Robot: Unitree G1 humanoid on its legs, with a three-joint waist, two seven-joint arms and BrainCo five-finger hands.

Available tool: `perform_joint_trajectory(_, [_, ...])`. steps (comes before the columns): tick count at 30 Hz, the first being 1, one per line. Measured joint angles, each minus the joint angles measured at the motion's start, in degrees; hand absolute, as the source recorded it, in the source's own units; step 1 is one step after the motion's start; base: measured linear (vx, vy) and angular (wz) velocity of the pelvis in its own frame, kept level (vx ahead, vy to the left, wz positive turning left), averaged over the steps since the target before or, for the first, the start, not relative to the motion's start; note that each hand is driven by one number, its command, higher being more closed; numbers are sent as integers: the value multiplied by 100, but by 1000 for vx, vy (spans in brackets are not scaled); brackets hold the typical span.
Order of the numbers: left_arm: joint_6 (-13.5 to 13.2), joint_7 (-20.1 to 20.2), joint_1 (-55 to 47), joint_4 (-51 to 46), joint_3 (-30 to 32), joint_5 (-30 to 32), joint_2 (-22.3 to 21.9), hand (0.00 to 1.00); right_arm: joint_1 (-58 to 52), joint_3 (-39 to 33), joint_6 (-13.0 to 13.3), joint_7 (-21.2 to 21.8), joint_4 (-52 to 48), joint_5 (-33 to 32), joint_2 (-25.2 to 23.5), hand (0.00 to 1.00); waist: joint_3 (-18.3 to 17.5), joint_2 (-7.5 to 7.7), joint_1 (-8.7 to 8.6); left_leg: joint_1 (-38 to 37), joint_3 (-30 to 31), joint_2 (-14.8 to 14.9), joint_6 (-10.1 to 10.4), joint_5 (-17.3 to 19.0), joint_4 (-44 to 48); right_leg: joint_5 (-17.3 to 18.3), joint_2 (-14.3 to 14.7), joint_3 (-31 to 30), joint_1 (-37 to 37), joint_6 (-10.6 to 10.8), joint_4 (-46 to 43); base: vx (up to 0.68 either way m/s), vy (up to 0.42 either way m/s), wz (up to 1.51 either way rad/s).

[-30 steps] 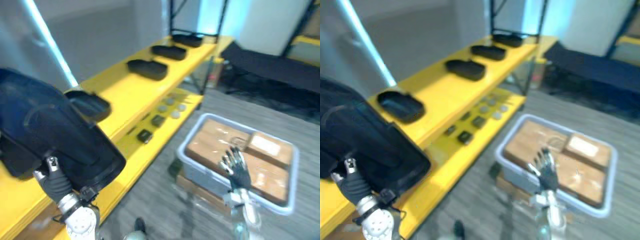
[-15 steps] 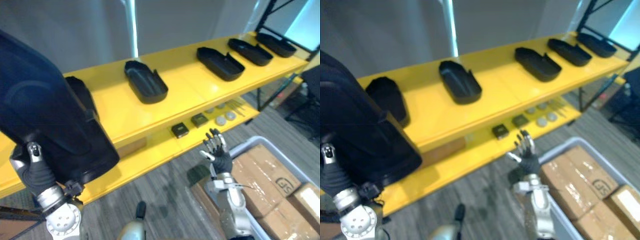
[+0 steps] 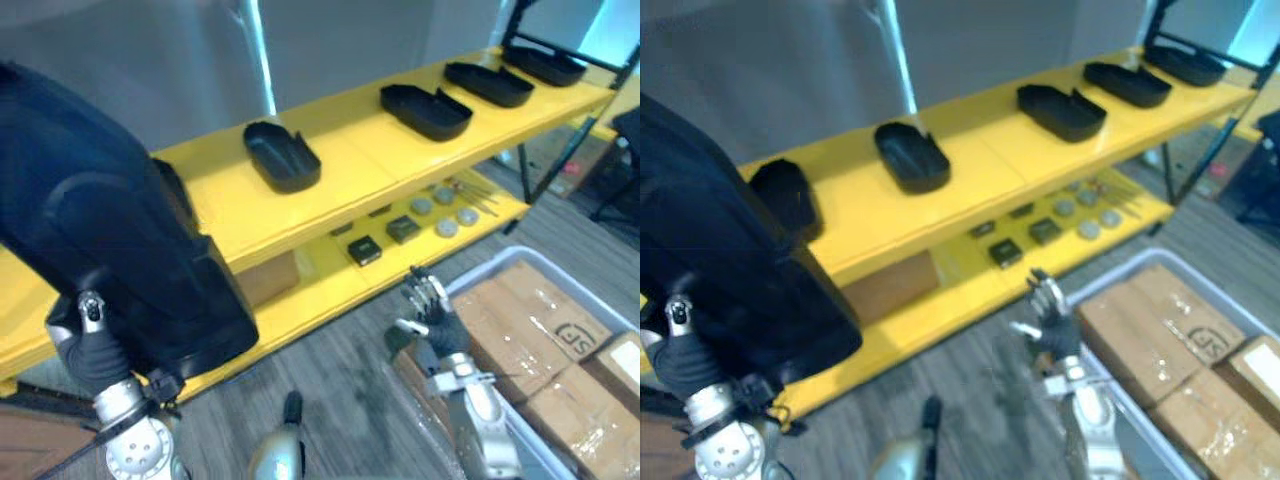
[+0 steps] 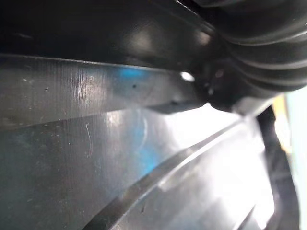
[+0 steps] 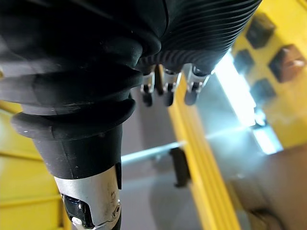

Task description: Walk over and take plastic housings, then place them on the shelf

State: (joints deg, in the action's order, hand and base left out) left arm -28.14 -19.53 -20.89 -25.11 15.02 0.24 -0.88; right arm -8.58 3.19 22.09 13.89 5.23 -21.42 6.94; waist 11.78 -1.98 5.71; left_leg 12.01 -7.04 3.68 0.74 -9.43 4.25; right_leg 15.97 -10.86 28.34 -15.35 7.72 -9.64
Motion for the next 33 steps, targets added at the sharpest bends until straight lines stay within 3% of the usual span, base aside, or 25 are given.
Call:
perform_joint_trajectory(2, [-57,-4,-31,-7,8,4,-1,100,26,-19,126,7,-20,-16,-126,0,-1,69,16,8,-105,-128,4,-4,28,10,-118,20,-29,15,28,71,53,9])
perform_joint_trajectory(4, [-153,17,-12,-37,53,18,20,100,132,-26,185,35,-25,-56,-291,0,17,235,31,29,-224,-280,-24,17,58,87,-284,69,-53,-27,26,115,72,15])
perform_joint_trajectory(5, [-180,117,53,-116,107,29,48,100,166,-35,195,12,-50,-56,-375,0,12,429,32,118,-301,-423,-155,170,213,194,-453,136,-77,-223,11,117,68,28])
perform_joint_trajectory(6, [-181,177,100,-183,140,42,54,100,170,-48,197,-2,-69,-56,-400,0,-4,547,29,178,-361,-494,-228,310,370,203,-551,164,-95,-255,-21,198,72,38])
perform_joint_trajectory(8, [-208,271,413,-181,177,198,62,100,225,-158,280,-36,-95,-47,-346,0,37,531,-46,192,-181,-575,-257,639,821,-195,-866,8,276,-252,-1589,298,131,54])
perform_joint_trajectory(9, [-224,291,552,-186,200,259,209,100,265,-220,352,-46,-106,-40,-349,0,25,559,-23,53,-95,-623,-295,824,847,-648,-1096,-288,665,-360,-2606,363,187,57])
perform_joint_trajectory(10, [-216,262,612,-184,240,268,429,100,363,-227,493,-58,-104,29,-348,0,26,591,-37,-169,36,-654,-341,964,755,-1362,-1243,-624,985,-350,-3374,383,129,40])
perform_joint_trajectory(11, [-197,213,657,-177,234,277,585,100,449,-234,615,-91,-98,184,-363,0,57,550,-58,-358,103,-679,-391,1011,647,-1551,-1327,-795,1205,-376,-3906,406,70,35])
perform_joint_trajectory(12, [-186,181,722,-168,232,294,679,100,550,-213,706,-129,-95,290,-354,0,66,533,-82,-531,229,-673,-444,1030,551,-1044,-1330,-850,1422,-485,-4285,378,37,47])
perform_joint_trajectory(13, [-171,130,819,-162,233,294,754,100,692,-187,782,-152,-110,424,-326,0,73,502,-143,-762,404,-621,-444,1049,415,-587,-1185,-822,1617,-538,-4379,241,32,49])
perform_joint_trajectory(14, [-172,100,872,-152,219,294,786,100,751,-183,805,-166,-145,461,-313,0,105,424,-160,-852,492,-605,-426,1051,358,-427,-1093,-813,1715,-542,-4251,290,4,69])
perform_joint_trajectory(16, [-160,29,1235,95,179,276,952,100,842,-195,905,-315,-469,661,-196,0,95,361,-210,-1008,782,-565,-319,1053,269,-142,-723,-985,1860,-569,-3180,247,-47,81])
perform_joint_trajectory(18, [-26,-103,1773,615,62,228,1195,100,986,-204,986,-574,-932,792,37,0,56,353,-343,-1006,1351,-594,-178,1119,344,-198,-244,-1839,1935,-422,-1765,220,-164,131])
perform_joint_trajectory(19, [34,-154,1857,701,17,225,1216,100,1022,-210,1040,-652,-1030,833,82,0,53,358,-355,-1011,1479,-615,-133,1143,354,-244,-187,-1978,1930,-350,-1585,192,-238,131])
perform_joint_trajectory(20, [124,-193,1897,783,-43,197,1206,100,1117,-205,1125,-733,-1203,877,144,0,-22,480,-351,-989,1708,-687,-36,1202,407,-423,-185,-2078,1906,-217,-1234,192,-311,98])
perform_joint_trajectory(21, [234,-231,1811,782,-33,192,1178,100,1288,-197,1175,-691,-1290,864,153,0,-108,623,-276,-974,1832,-781,102,1291,465,-878,-228,-2055,1815,-260,-862,194,-351,88])
perform_joint_trajectory(22, [301,-257,1749,794,-31,188,1127,100,1397,-195,1187,-623,-1314,845,183,0,-126,639,-248,-960,1935,-804,189,1352,541,-790,-245,-1988,1679,-33,-758,185,-392,66])
perform_joint_trajectory(24, [493,-268,1314,763,-35,186,795,100,1809,-55,1190,-357,-1342,550,477,0,-236,252,-176,-782,1916,-444,421,1503,850,-863,113,-1569,1307,-112,-283,136,-328,56])
perform_joint_trajectory(26, [495,-266,1004,707,-4,182,544,100,2029,82,1190,-210,-1377,349,602,0,-290,68,-51,-795,1878,-222,489,1497,821,-884,343,-1303,991,-163,10,106,-272,62])
perform_joint_trajectory(27, [481,-226,902,635,4,141,403,100,2107,147,1191,-189,-1435,376,634,0,-321,14,-14,-772,1580,-95,514,1477,783,-880,423,-1060,840,-238,154,77,-221,78])
perform_joint_trajectory(28, [476,-174,884,593,4,72,350,100,2129,182,1185,-177,-1492,373,634,0,-334,-12,-18,-716,1246,-1,495,1451,743,-853,445,-906,782,-285,185,35,-175,104])
perform_joint_trajectory(30, [406,11,894,509,7,-15,234,100,2113,320,1148,-108,-1691,404,628,0,-394,-111,-50,-553,-88,552,96,1360,790,-755,485,-297,705,-441,35,57,-179,116])
perform_joint_trajectory(31, [377,63,898,507,5,-40,235,100,2109,368,1144,-72,-1718,421,641,0,-416,-146,-53,-497,-269,619,-35,1276,847,-728,468,-164,712,-477,-68,76,-84,117])
perform_joint_trajectory(32, [318,161,932,498,-30,-38,275,100,2123,422,1142,10,-1772,420,671,0,-393,-114,-81,-359,-422,525,-172,910,1065,-600,353,26,801,-602,-449,-15,-36,103])
perform_joint_trajectory(33, [285,201,924,485,-49,-38,273,100,2145,464,1139,97,-1773,422,689,0,-377,-110,-92,-340,-508,505,-331,772,1085,-397,349,17,868,-694,-518,-73,-28,120])
